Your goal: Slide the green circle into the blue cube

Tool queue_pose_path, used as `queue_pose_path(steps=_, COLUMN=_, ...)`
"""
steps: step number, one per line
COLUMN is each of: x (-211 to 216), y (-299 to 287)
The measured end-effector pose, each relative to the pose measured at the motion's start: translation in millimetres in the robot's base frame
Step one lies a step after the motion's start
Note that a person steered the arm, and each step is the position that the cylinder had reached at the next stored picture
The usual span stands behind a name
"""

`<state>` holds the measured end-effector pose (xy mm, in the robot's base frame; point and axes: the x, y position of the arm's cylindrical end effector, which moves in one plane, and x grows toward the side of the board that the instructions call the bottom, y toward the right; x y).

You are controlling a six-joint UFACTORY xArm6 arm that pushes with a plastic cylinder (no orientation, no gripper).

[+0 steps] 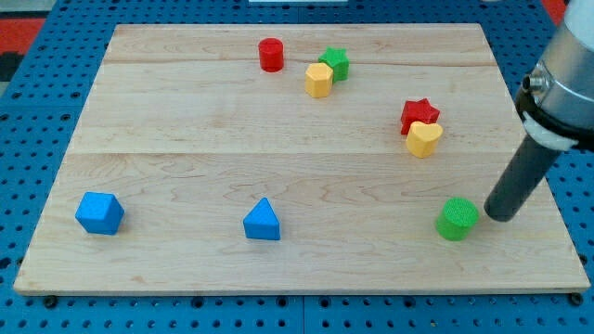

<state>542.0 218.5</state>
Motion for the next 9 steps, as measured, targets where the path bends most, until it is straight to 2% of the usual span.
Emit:
queue_pose_path(steps=2, x=2, y=-128)
queue_pose_path(steps=3, x=3, y=-130)
queue_pose_path(steps=4, x=26, y=-149)
queue_pose_path(steps=5, x=32, y=-209)
queue_pose_path(steps=6, x=28, y=-243)
queue_pose_path(steps=8, x=17, y=-350)
queue_pose_path(steps=9, x=17, y=-381)
